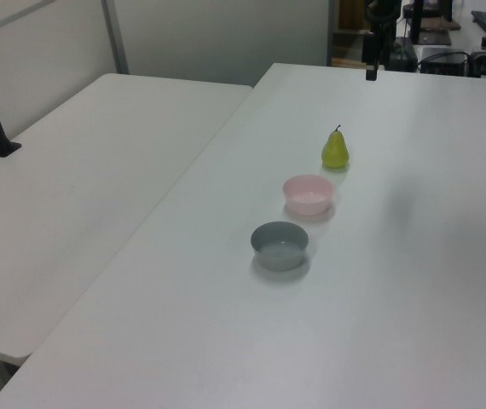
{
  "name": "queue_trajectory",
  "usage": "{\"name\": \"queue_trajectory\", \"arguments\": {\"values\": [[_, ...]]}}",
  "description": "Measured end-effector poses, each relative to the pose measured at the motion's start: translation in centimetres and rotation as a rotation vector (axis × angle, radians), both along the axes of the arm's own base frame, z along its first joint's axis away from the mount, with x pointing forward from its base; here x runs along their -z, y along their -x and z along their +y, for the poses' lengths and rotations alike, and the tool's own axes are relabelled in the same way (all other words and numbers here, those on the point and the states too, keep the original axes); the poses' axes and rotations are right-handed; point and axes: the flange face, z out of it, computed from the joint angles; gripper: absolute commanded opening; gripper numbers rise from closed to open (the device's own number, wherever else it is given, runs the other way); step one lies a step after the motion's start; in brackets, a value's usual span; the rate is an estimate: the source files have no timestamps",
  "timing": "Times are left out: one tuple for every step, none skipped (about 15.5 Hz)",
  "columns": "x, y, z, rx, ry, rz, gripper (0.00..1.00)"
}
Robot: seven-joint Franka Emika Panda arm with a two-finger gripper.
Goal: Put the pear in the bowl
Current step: 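Move the open gripper over the yellow-green pear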
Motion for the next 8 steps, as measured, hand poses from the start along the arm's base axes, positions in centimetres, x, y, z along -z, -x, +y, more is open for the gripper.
{"name": "queue_trajectory", "arguments": {"values": [[0.01, 0.02, -0.07, 0.004, 0.0, 0.001, 1.0], [-0.05, 0.03, -0.13, 0.005, 0.0, 0.0, 1.0], [-0.12, 0.06, -0.21, 0.006, 0.0, -0.001, 1.0], [-0.18, 0.09, -0.29, 0.008, 0.0, -0.003, 1.0], [-0.21, 0.09, -0.32, 0.008, 0.0, -0.003, 1.0], [-0.23, 0.1, -0.35, 0.009, 0.0, -0.003, 1.0], [-0.23, 0.11, -0.4, 0.01, 0.0, -0.003, 1.0], [-0.23, 0.12, -0.46, 0.011, 0.0, -0.003, 1.0]]}}
